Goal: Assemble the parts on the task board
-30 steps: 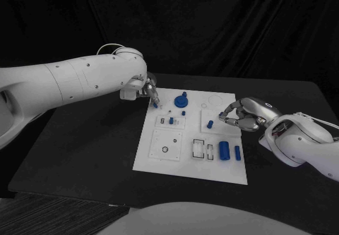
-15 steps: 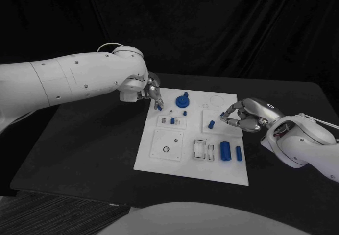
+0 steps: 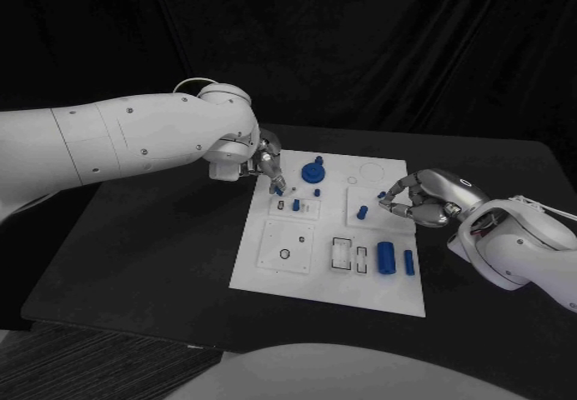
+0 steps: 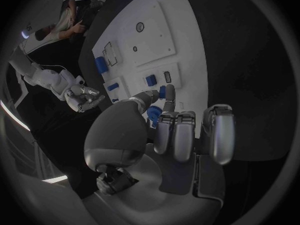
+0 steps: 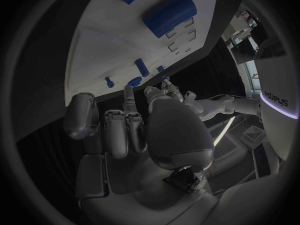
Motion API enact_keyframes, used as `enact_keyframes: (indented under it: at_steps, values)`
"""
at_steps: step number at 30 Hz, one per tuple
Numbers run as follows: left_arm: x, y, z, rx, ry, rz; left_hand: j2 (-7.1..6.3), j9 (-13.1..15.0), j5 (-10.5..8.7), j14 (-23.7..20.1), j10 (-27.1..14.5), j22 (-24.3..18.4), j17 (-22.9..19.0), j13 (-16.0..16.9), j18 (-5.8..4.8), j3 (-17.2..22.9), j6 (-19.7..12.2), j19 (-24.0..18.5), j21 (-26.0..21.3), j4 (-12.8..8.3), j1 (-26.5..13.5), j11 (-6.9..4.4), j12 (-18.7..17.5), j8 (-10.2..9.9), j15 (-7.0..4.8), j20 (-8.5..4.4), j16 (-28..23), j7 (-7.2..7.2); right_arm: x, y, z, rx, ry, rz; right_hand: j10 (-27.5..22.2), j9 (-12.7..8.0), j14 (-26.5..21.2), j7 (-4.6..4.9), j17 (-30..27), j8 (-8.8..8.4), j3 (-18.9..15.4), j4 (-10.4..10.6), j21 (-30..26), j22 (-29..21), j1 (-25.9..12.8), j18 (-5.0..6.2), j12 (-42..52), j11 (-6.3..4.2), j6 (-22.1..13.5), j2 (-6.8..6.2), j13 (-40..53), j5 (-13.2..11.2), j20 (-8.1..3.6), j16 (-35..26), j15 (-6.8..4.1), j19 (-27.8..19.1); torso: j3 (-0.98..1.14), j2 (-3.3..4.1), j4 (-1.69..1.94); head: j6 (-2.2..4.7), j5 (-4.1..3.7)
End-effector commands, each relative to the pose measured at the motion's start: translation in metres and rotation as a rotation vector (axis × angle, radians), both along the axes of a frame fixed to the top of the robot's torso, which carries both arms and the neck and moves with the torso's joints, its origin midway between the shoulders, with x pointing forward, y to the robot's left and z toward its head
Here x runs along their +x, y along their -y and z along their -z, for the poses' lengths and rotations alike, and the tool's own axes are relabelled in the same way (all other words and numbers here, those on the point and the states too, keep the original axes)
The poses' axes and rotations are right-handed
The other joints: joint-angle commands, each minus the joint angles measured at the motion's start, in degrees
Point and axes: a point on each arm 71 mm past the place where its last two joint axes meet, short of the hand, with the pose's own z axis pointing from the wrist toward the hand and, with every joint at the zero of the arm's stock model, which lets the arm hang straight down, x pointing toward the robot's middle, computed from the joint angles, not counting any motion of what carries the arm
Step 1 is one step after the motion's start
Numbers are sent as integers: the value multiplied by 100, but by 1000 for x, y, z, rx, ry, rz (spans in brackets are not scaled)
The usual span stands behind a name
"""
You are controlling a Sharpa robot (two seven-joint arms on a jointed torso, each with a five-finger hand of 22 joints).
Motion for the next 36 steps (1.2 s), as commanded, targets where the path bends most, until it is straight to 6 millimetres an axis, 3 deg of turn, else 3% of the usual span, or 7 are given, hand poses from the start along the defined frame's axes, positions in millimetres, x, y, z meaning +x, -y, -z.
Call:
enact_keyframes:
  at_steps: [1, 6, 11, 13, 17, 24, 36]
  values:
    - [-2, 4, 3, -15, -17, -2, 19, 189, -20, 586, 628, 1264, 1526, 1486, -23, 380, 84, 301, -51, -5, -68, -20, -4, 96, -36, -20, 80, -95, -1, 1, 1, -5, -9, 13, 607, 77, 466, -23, 1051, 77, 6, -14, 12, 959, 81, 76, 95, -23, 27, 39, 1512, 140, -17, 13, -34, -10, -8, -1, 3, -1, 11]
    - [-2, 6, 7, -21, -23, -13, 39, 195, -14, 586, 628, 1260, 1526, 1486, -19, 396, 88, 296, -67, -9, -71, -24, -4, 100, -38, -21, 80, -99, -1, 0, 2, -5, -10, 12, 607, 77, 466, -23, 1051, 77, 6, -14, 12, 959, 81, 76, 95, -23, 27, 39, 1512, 140, -17, 13, -34, -10, -3, -4, -10, -1, 12]
    - [-2, 5, 10, -21, -25, -20, 45, 198, -6, 586, 628, 1256, 1526, 1486, -17, 404, 88, 292, -78, -15, -70, -26, -4, 102, -39, -22, 80, -101, -1, 1, 2, -5, -10, 13, 607, 77, 466, -23, 1051, 77, 6, -14, 12, 959, 81, 76, 95, -23, 27, 39, 1512, 140, -17, 13, -34, -10, -9, 4, 12, -1, -10]
    - [-3, 5, 12, -20, -28, -23, 45, 198, -6, 586, 628, 1256, 1526, 1486, -17, 404, 88, 292, -78, -15, -70, -26, -4, 102, -39, -22, 80, -101, -1, 1, 2, -5, -10, 14, 607, 77, 466, -23, 1051, 77, 6, -14, 12, 959, 81, 76, 95, -23, 27, 39, 1512, 140, -17, 13, -34, -10, -7, -5, -4, -1, 1]
    - [-5, 5, 15, -15, -35, -28, 53, 200, -1, 586, 628, 1250, 1526, 1486, -12, 409, 88, 284, -100, -14, -74, -26, -4, 103, -40, -23, 80, -100, -1, 1, 2, -6, -11, 16, 607, 76, 463, -22, 1043, 76, 8, -15, 1, 956, 84, 78, 95, -22, 25, 35, 1512, 141, -17, 6, -34, -15, -9, 0, -4, -1, -17]
    - [-6, 4, 20, -7, -49, -29, 62, 204, 3, 586, 628, 1245, 1526, 1486, -8, 411, 89, 278, -117, -7, -91, -25, -4, 105, -41, -24, 80, -97, -1, 2, 2, -6, -12, 18, 607, 76, 463, -22, 1043, 77, 8, -15, 1, 957, 84, 78, 95, -22, 25, 35, 1512, 140, -17, 6, -33, -15, -7, -4, -20, -1, 19]
    - [-6, 6, 25, -4, -53, -36, 75, 219, 8, 586, 628, 1246, 1526, 1486, -10, 411, 104, 281, -112, 13, -148, -24, -4, 119, -42, -25, 80, -98, -1, 2, 2, -6, -12, 19, 607, 76, 462, -22, 1041, 77, 8, -15, 3, 957, 85, 78, 95, -22, 26, 33, 1512, 140, -16, 5, -33, -14, -4, -2, -2, -1, 18]
